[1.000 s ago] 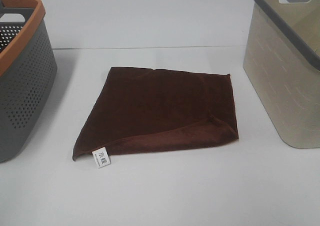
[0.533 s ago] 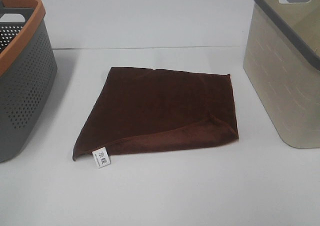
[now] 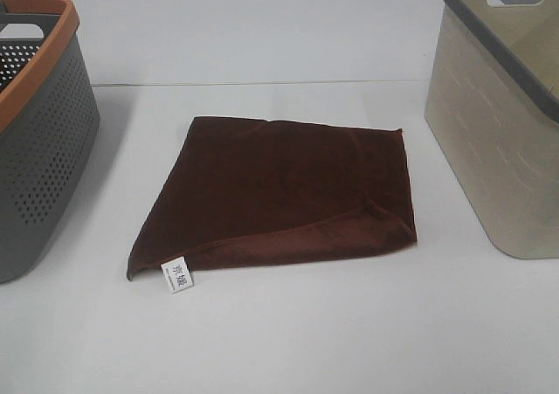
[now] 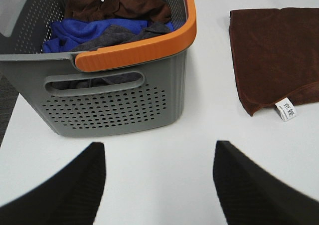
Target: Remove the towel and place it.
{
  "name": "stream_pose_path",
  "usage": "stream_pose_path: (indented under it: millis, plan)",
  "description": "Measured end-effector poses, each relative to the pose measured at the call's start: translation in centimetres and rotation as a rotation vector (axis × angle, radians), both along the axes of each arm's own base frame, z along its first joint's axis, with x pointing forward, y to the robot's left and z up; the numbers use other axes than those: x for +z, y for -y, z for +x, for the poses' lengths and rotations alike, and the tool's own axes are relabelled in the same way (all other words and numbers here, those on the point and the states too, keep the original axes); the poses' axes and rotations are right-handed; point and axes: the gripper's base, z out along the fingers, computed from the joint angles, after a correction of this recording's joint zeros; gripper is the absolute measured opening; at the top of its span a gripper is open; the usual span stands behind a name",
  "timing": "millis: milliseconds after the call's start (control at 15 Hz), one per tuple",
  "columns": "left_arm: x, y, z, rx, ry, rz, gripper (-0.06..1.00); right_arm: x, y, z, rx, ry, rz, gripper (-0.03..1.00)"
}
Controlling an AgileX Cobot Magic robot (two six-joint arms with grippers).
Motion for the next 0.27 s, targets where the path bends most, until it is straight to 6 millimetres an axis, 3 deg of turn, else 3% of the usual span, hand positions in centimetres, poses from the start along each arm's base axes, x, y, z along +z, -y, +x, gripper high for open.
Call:
stream_pose_path:
  millis: [267]
  plan:
    - [0.0, 0.0, 0.0, 0.0, 0.0, 0.0, 0.61, 0.0, 0.0, 0.0, 0.0, 0.0, 0.0, 0.51]
